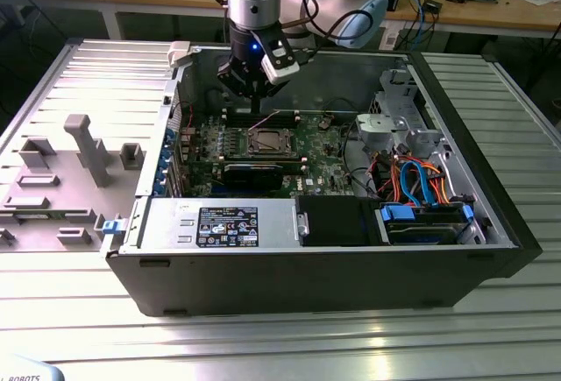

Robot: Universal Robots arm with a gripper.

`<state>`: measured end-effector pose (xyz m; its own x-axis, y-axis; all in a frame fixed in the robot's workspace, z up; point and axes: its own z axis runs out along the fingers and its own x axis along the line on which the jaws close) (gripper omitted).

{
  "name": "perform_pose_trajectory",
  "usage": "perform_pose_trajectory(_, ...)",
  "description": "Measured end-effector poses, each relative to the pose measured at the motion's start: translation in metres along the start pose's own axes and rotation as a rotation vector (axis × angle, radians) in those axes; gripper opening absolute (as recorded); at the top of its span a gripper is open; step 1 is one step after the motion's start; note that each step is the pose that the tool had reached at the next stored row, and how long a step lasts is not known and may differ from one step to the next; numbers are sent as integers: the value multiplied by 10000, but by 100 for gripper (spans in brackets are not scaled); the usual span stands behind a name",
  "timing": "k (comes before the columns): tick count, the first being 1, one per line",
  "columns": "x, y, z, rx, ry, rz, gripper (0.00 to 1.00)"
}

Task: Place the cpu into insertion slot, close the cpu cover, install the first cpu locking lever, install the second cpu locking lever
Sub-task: 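Install the first cpu locking lever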

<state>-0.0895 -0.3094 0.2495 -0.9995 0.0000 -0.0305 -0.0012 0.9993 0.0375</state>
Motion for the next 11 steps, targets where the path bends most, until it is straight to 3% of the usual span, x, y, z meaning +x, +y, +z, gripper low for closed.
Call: perform_pose_trajectory(11, -1, 0, 0, 0, 1, -30, 11)
